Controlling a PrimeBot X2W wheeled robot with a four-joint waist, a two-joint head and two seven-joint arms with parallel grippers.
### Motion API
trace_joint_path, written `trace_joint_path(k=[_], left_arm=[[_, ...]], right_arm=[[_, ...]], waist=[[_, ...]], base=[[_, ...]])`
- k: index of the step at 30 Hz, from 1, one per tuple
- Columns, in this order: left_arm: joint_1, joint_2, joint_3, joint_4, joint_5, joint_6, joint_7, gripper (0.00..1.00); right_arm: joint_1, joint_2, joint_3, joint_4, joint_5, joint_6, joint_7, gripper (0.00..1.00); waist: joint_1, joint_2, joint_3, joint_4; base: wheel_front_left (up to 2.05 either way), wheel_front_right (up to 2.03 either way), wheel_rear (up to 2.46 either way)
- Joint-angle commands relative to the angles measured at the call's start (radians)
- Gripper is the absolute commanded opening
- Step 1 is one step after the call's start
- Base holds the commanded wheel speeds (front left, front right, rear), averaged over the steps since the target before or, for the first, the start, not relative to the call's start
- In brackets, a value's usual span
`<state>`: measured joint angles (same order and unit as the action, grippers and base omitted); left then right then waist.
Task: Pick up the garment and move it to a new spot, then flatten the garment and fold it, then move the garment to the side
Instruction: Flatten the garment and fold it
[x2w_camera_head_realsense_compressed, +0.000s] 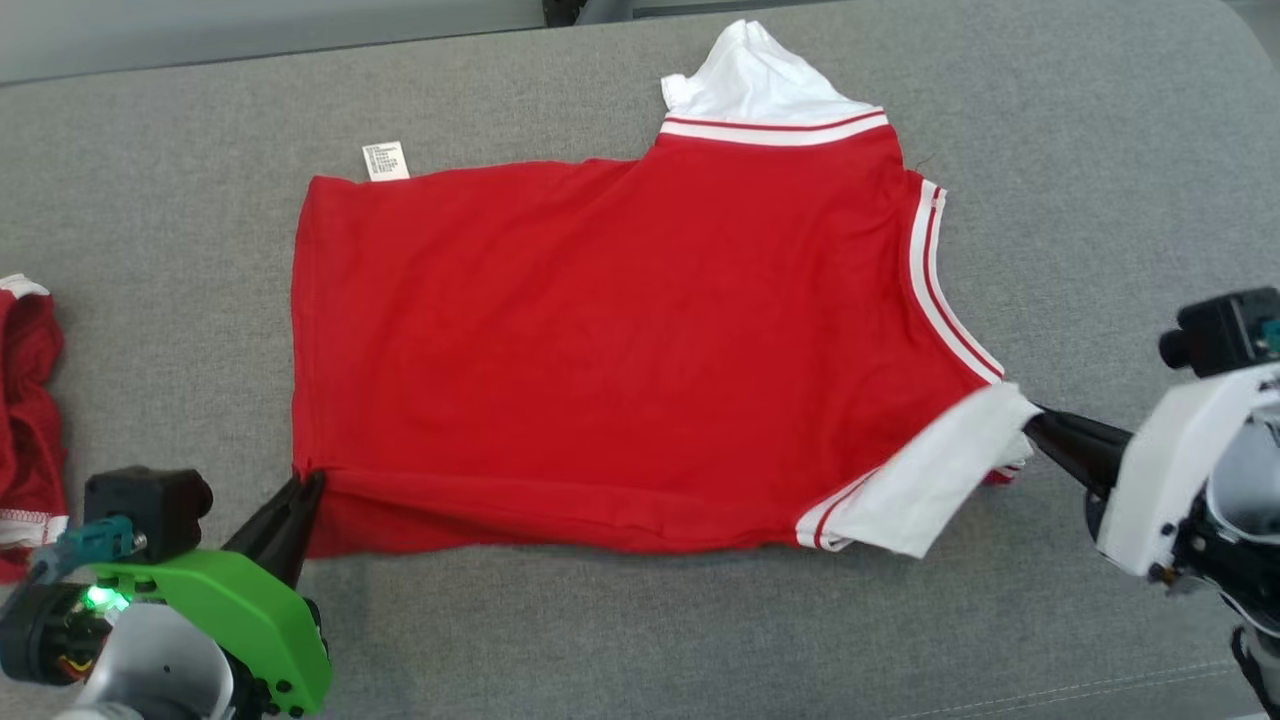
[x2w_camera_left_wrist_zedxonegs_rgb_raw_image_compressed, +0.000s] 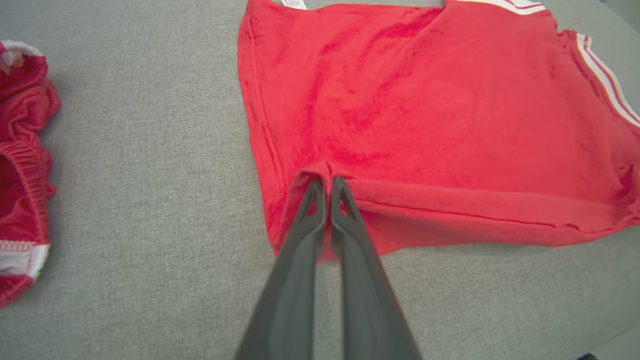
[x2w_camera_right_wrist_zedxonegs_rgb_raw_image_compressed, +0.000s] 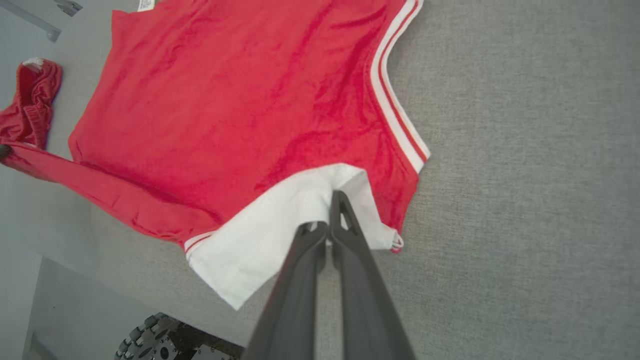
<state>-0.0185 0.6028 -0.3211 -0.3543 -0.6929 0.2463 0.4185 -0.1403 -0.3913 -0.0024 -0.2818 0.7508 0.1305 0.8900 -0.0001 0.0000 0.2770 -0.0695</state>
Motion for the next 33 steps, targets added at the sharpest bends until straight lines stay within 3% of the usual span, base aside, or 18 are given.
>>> trace_joint_path(k=[1,8,18,19,20,21,22,23,24,27,33], left_arm=[[-0.027,-0.004,0.008,0.021,-0.012,-0.007,-0.001,0.0],[-0.091,-0.025,0.02,0.104,-0.035,-0.031,-0.024,0.0],[-0.161,-0.092,0.02,0.254,-0.066,-0.074,-0.093,0.0],[-0.164,-0.102,0.014,0.266,-0.07,-0.081,-0.1,0.08],[-0.168,-0.106,0.011,0.277,-0.07,-0.087,-0.107,0.47],[-0.172,-0.111,0.008,0.287,-0.068,-0.092,-0.115,1.0],[-0.175,-0.123,0.006,0.292,-0.076,-0.102,-0.127,1.0],[-0.178,-0.133,0.008,0.299,-0.077,-0.107,-0.145,1.0],[-0.181,-0.139,0.015,0.305,-0.069,-0.105,-0.171,1.0],[-0.174,-0.177,0.031,0.318,-0.056,-0.1,-0.261,1.0],[-0.186,-0.239,0.058,0.362,-0.007,-0.104,-0.463,1.0]], right_arm=[[-0.056,0.0,0.027,0.032,0.015,0.0,-0.001,0.0],[-0.231,-0.022,0.091,0.212,0.034,0.0,-0.062,0.0],[-0.357,-0.048,0.208,0.441,0.094,0.0,-0.251,0.0],[-0.359,-0.052,0.221,0.462,0.102,0.0,-0.267,0.0],[-0.363,-0.057,0.236,0.471,0.108,0.0,-0.288,0.0],[-0.371,-0.061,0.245,0.475,0.113,0.0,-0.323,0.0],[-0.375,-0.06,0.254,0.478,0.131,0.0,-0.356,0.03],[-0.373,-0.061,0.263,0.477,0.146,0.0,-0.393,0.62],[-0.369,-0.071,0.269,0.475,0.146,0.0,-0.433,1.0],[-0.339,-0.094,0.296,0.459,0.149,0.0,-0.555,1.0],[-0.261,-0.15,0.297,0.426,0.03,0.0,-0.853,1.0]], waist=[[0.0001,0.0,0.034,0.002],[0.0001,0.0,0.077,0.017],[0.0001,0.0,0.126,0.036],[0.0001,0.0,0.127,0.037],[0.0001,0.0,0.128,0.038],[0.0001,0.0,0.129,0.038],[0.0001,0.0,0.129,0.038],[0.0001,0.0,0.128,0.038],[0.0001,0.0,0.125,0.039],[0.0001,0.0,0.11,0.037],[0.0001,0.0,0.076,0.042]], base=[[0.0,0.0,0.0],[0.0,0.0,0.0],[0.0,0.0,0.0],[0.0,0.0,0.0],[0.0,0.0,0.0],[0.0,0.0,0.0],[0.0,0.0,0.0],[0.0,0.0,0.0],[0.0,0.0,0.0],[0.0,0.0,0.0],[0.0,0.0,0.0]])
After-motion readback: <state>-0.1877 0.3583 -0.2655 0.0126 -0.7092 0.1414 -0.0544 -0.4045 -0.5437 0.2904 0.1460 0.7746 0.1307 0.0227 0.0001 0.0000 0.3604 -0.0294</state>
